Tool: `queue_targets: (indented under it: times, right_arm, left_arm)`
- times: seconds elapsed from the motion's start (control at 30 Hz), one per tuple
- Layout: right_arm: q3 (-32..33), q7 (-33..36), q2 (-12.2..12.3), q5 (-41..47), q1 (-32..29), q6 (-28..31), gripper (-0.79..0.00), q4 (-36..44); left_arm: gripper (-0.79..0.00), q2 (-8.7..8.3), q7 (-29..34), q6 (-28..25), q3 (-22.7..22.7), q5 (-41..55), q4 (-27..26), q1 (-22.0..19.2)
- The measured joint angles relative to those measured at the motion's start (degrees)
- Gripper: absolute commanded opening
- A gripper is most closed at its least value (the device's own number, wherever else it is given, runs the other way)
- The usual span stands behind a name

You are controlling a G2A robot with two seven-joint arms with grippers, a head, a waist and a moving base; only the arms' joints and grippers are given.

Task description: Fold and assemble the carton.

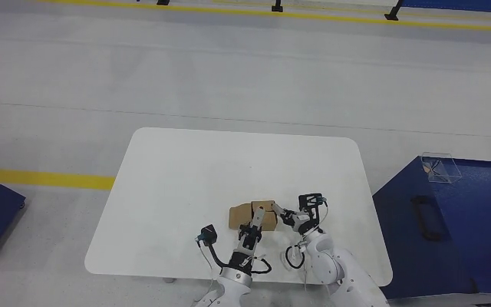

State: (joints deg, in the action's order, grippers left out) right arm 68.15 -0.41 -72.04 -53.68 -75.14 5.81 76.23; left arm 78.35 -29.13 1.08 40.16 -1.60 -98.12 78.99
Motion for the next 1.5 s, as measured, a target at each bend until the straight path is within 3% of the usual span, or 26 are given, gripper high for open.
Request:
queue_targets:
  times: [0.17,0.43,0.57,0.8,1.07,1.5]
  right_arm:
    - [0.0,0.2,0.0,-0.1,0.1,-0.1,0.000,0.1]
    - [0.0,0.2,0.0,-0.1,0.1,-0.1,0.000,0.1]
    - [0.0,0.2,0.0,-0.1,0.1,-0.1,0.000,0.1]
    - [0.0,0.2,0.0,-0.1,0.1,-0.1,0.000,0.1]
    - [0.0,0.2,0.0,-0.1,0.1,-0.1,0.000,0.1]
    - [0.0,0.2,0.0,-0.1,0.1,-0.1,0.000,0.1]
  left_arm:
    - [0.000,0.30,2.9,-0.7,0.8,-1.1,2.4,-0.1]
    - [0.000,1.99,1.1,-0.8,0.2,-1.4,8.3,-1.5]
    - [0.000,3.02,0.1,-5.3,0.4,-0.2,13.3,-2.7]
    - [0.000,5.20,-2.0,-8.5,-0.9,0.6,21.0,-4.8]
    - [0.000,7.08,-3.0,-14.8,0.5,4.7,26.5,-6.2]
    - [0.000,8.72,-0.9,-22.8,3.0,7.0,32.0,-6.2]
